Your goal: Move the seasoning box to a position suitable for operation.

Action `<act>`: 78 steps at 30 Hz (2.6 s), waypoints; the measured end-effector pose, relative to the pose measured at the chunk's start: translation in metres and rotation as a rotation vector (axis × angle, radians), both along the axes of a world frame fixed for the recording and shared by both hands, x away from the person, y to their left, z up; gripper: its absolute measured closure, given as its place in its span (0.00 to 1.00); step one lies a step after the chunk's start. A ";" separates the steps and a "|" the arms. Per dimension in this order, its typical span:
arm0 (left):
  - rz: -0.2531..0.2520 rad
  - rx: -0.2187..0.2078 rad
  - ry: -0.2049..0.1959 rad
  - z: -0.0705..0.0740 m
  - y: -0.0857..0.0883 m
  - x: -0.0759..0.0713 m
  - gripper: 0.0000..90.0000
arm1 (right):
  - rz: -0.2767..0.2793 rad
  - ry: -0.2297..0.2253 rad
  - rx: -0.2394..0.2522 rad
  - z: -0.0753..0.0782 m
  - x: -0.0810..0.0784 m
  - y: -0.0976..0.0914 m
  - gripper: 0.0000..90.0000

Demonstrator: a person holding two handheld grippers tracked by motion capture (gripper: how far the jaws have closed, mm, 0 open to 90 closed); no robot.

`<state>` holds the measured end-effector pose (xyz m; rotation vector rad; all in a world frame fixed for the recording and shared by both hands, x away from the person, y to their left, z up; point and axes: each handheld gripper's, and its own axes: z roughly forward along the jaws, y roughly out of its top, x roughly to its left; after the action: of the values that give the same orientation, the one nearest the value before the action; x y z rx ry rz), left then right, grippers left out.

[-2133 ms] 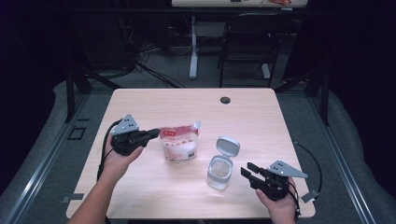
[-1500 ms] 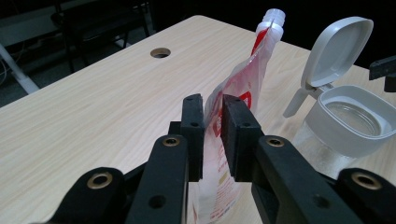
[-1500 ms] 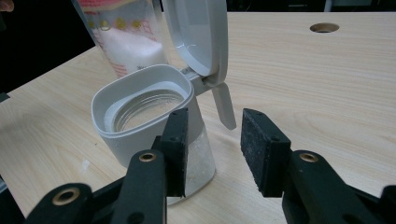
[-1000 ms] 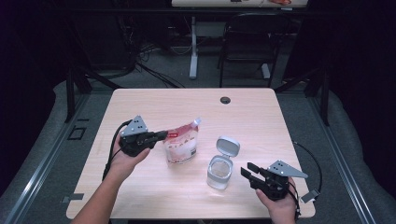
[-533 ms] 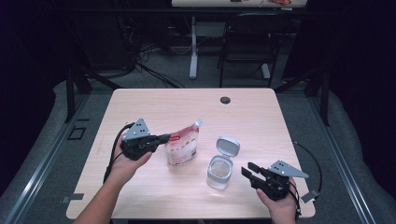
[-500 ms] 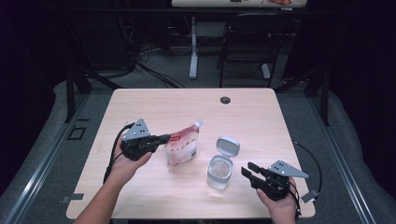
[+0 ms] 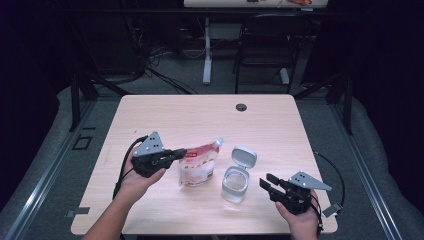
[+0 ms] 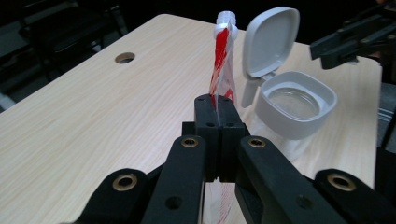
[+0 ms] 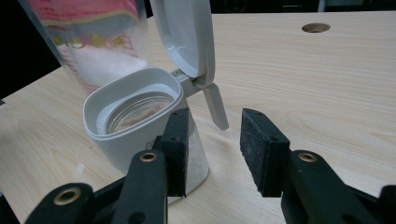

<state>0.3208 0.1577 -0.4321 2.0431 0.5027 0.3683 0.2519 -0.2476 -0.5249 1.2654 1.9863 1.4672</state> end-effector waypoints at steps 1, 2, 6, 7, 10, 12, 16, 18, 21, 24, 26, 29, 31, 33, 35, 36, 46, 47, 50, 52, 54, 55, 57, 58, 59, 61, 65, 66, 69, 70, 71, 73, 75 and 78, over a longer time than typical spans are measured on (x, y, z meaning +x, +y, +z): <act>-0.010 -0.001 -0.004 0.000 -0.001 -0.001 1.00 | 0.000 0.000 0.000 0.000 0.000 0.000 0.70; -0.014 0.000 -0.005 0.001 -0.002 -0.002 1.00 | -0.001 0.000 -0.001 0.000 0.000 0.000 0.70; -0.040 0.007 -0.009 0.003 -0.005 -0.007 1.00 | -0.001 -0.001 0.001 0.000 0.000 0.000 0.70; -0.045 0.007 -0.012 0.003 -0.006 -0.008 1.00 | -0.001 -0.001 0.001 0.000 0.000 -0.001 0.70; -0.050 -0.002 -0.016 0.004 -0.005 -0.011 1.00 | -0.001 -0.002 0.002 0.000 0.000 -0.001 0.70; -0.060 -0.013 -0.019 0.005 -0.004 -0.013 1.00 | -0.001 -0.004 0.004 0.001 0.000 -0.001 0.70; -0.078 -0.007 -0.025 0.005 -0.006 -0.019 1.00 | -0.001 -0.002 0.003 0.000 0.000 -0.001 0.70; -0.091 -0.015 -0.025 0.005 -0.007 -0.020 1.00 | -0.002 -0.002 0.003 0.001 0.000 -0.001 0.70; -0.116 -0.033 -0.021 0.004 -0.004 -0.023 1.00 | -0.001 -0.005 0.002 0.001 0.000 0.000 0.70; -0.123 -0.037 -0.017 0.002 -0.003 -0.025 1.00 | -0.002 -0.001 0.000 0.000 0.000 -0.001 0.70; -0.127 -0.030 -0.009 0.001 -0.002 -0.027 1.00 | -0.002 -0.001 0.000 0.000 0.001 -0.001 0.70; -0.132 -0.031 -0.008 -0.001 -0.001 -0.029 1.00 | -0.003 -0.004 0.002 0.001 0.000 -0.001 0.70; -0.133 -0.039 -0.003 -0.002 0.001 -0.029 1.00 | -0.002 -0.005 0.002 0.001 0.000 -0.001 0.70; -0.143 -0.043 0.007 -0.003 0.004 -0.028 1.00 | -0.001 -0.006 0.001 0.001 0.000 0.000 0.70; -0.142 -0.044 0.012 -0.004 0.006 -0.028 1.00 | -0.001 -0.006 0.003 0.001 0.000 0.000 0.70; -0.143 -0.044 0.012 -0.004 0.007 -0.028 1.00 | -0.001 -0.006 0.003 0.001 0.000 0.000 0.70; -0.152 -0.012 0.001 -0.006 0.016 -0.028 1.00 | 0.000 -0.009 0.004 0.001 0.000 0.001 0.70; -0.150 -0.008 0.002 -0.006 0.017 -0.028 1.00 | 0.000 -0.008 0.005 0.001 0.000 0.001 0.70; -0.137 0.004 0.004 -0.006 0.021 -0.026 0.99 | -0.001 -0.006 -0.001 0.001 0.000 0.001 0.70; -0.126 0.009 0.005 -0.006 0.023 -0.024 0.99 | -0.001 -0.006 0.003 0.001 0.000 0.001 0.70; -0.125 0.011 0.004 -0.006 0.025 -0.022 0.98 | -0.001 -0.006 0.003 0.001 0.000 0.001 0.70; -0.123 0.013 0.003 -0.006 0.024 -0.022 0.98 | -0.001 -0.007 0.003 0.001 0.000 0.001 0.70; -0.126 0.025 -0.005 -0.005 0.023 -0.020 0.98 | 0.001 -0.005 -0.005 0.001 0.000 0.001 0.70; -0.122 0.034 -0.015 -0.004 0.023 -0.020 0.98 | 0.001 -0.004 -0.006 0.001 0.001 0.001 0.70; -0.120 0.031 -0.012 -0.004 0.022 -0.019 0.97 | -0.001 -0.005 -0.001 0.001 0.001 0.001 0.70; -0.119 0.028 -0.014 -0.002 0.022 -0.017 0.96 | 0.000 -0.005 -0.001 0.001 0.001 0.001 0.70; -0.119 0.029 -0.018 0.000 0.020 -0.015 0.95 | -0.002 -0.005 0.001 0.001 0.001 0.000 0.70; -0.118 0.033 -0.020 0.001 0.020 -0.015 0.95 | -0.002 -0.005 0.001 0.001 0.000 0.000 0.70; -0.120 0.040 -0.019 0.002 0.017 -0.014 0.95 | 0.000 -0.006 0.001 0.001 0.001 0.001 0.70; -0.124 0.044 -0.023 0.002 0.016 -0.013 0.95 | 0.001 -0.006 0.001 0.001 0.001 0.001 0.70; -0.126 0.044 -0.023 0.002 0.016 -0.013 0.94 | 0.003 -0.005 -0.003 0.001 0.000 0.001 0.70; -0.128 0.033 -0.015 0.001 0.016 -0.014 0.93 | 0.004 -0.005 -0.003 0.001 0.000 0.001 0.70; -0.121 0.025 -0.011 0.000 0.018 -0.014 0.92 | 0.004 -0.005 -0.006 0.001 0.000 0.001 0.69; -0.116 0.018 -0.004 -0.002 0.021 -0.015 0.88 | 0.003 -0.004 -0.005 0.000 0.001 0.001 0.70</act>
<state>0.3062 0.1786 -0.4339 2.0776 0.3773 0.3076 0.2526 -0.2466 -0.5244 1.2577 1.9887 1.4645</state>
